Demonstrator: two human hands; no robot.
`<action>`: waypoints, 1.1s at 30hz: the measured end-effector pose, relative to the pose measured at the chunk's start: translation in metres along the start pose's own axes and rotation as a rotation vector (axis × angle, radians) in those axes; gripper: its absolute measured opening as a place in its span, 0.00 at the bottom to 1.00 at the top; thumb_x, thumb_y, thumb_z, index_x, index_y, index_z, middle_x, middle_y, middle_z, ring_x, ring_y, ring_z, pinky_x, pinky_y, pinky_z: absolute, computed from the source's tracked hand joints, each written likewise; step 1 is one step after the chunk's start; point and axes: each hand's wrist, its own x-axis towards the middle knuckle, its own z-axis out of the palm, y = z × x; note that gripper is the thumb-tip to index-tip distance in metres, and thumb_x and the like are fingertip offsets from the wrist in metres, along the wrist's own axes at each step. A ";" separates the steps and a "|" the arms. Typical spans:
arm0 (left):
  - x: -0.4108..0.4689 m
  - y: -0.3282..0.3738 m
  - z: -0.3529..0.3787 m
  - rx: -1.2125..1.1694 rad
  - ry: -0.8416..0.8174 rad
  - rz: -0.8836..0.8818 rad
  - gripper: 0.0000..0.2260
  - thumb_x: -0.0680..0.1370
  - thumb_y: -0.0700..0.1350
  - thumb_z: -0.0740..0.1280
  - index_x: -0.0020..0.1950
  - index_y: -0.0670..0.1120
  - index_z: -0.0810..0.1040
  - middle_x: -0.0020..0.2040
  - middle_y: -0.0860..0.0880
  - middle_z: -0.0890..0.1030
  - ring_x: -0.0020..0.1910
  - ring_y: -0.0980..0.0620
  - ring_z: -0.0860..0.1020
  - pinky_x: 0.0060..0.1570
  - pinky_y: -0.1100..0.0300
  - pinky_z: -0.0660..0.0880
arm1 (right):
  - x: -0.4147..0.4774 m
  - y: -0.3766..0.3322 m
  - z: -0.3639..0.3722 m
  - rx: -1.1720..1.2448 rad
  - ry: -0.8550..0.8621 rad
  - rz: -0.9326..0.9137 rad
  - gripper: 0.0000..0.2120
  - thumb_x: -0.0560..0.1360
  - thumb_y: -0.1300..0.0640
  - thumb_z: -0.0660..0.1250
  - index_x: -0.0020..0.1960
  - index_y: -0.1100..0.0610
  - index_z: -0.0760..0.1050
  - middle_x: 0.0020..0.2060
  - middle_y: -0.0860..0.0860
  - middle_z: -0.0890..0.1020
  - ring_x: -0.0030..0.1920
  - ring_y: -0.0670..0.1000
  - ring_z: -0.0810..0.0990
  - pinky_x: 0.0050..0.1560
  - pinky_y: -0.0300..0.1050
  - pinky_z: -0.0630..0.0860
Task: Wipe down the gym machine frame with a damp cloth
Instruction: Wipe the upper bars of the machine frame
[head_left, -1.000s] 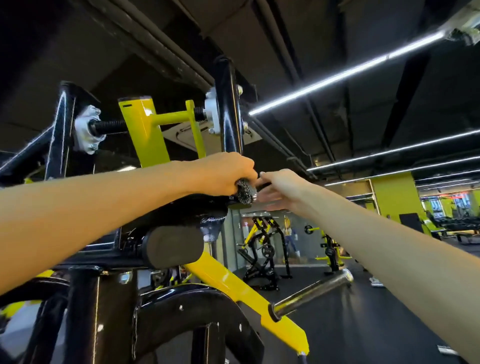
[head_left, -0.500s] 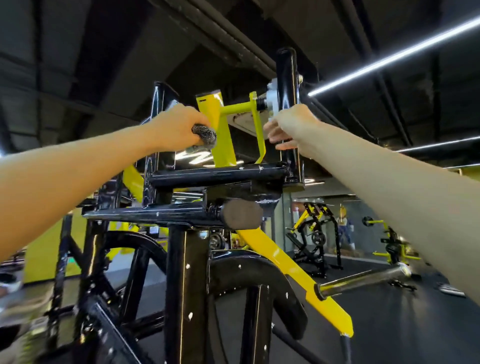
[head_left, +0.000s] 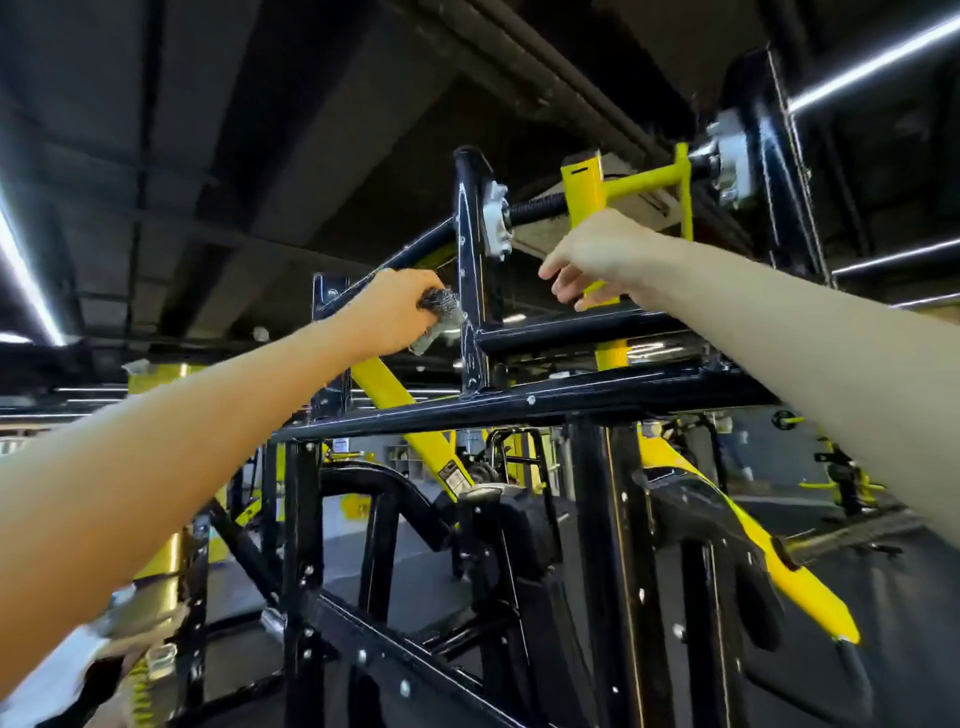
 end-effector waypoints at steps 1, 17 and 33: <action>-0.005 -0.016 0.004 -0.016 -0.008 -0.011 0.08 0.78 0.35 0.63 0.56 0.40 0.77 0.45 0.45 0.79 0.38 0.50 0.73 0.39 0.59 0.68 | 0.001 -0.002 0.017 -0.029 0.006 0.017 0.04 0.78 0.62 0.64 0.48 0.62 0.77 0.44 0.58 0.80 0.37 0.50 0.78 0.37 0.41 0.78; 0.057 -0.091 0.084 -0.239 0.093 0.039 0.06 0.80 0.43 0.63 0.57 0.48 0.72 0.50 0.49 0.79 0.43 0.50 0.77 0.43 0.52 0.75 | 0.077 0.007 0.118 -0.296 0.168 -0.009 0.13 0.78 0.65 0.58 0.57 0.66 0.77 0.43 0.58 0.78 0.41 0.54 0.75 0.40 0.46 0.75; 0.201 -0.129 0.123 -0.522 0.622 0.313 0.11 0.77 0.34 0.63 0.57 0.44 0.71 0.54 0.46 0.76 0.53 0.47 0.74 0.52 0.50 0.72 | 0.177 -0.015 0.123 -0.753 0.433 -0.193 0.22 0.78 0.65 0.61 0.71 0.64 0.66 0.67 0.60 0.72 0.57 0.57 0.75 0.44 0.38 0.68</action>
